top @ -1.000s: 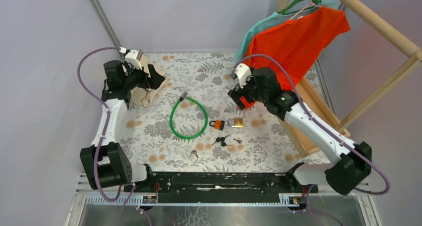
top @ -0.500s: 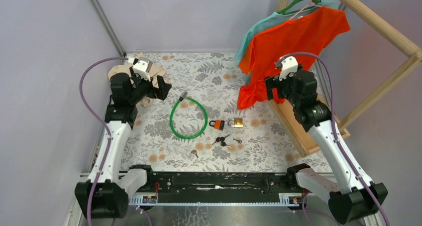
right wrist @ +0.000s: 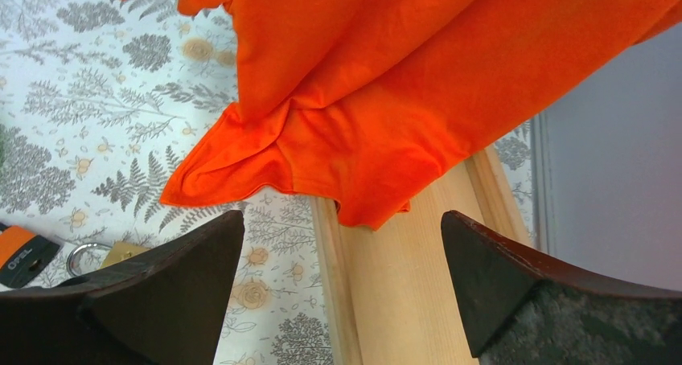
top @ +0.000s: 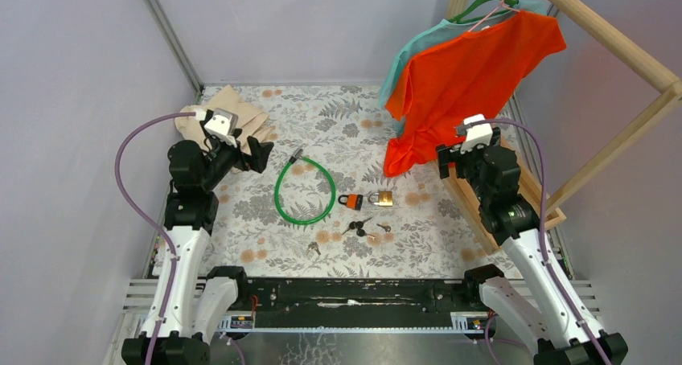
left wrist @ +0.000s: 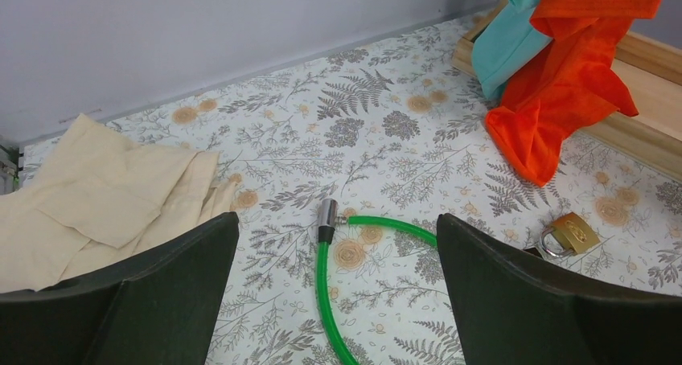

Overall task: Lock with the key
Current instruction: Reset both arms

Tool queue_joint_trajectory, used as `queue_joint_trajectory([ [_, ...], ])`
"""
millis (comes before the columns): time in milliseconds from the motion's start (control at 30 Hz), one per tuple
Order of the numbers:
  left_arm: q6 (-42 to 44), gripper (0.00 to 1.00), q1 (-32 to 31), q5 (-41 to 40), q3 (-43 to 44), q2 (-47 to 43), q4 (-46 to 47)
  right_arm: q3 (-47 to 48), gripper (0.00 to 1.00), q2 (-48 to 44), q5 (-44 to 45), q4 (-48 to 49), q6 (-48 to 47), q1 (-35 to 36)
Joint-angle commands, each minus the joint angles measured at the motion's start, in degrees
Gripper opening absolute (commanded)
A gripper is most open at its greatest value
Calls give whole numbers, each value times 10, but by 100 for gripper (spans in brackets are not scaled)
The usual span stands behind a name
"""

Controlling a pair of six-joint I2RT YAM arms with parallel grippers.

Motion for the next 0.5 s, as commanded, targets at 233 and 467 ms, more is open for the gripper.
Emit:
queue_joint_trajectory([
  [233,15,100,2,1,-12,-15,18,4,99,-22,-2,39,-7,-23],
  [467,14,100,2,3,-9,-15,15,10,99,-14,-24,26,-1,-30],
])
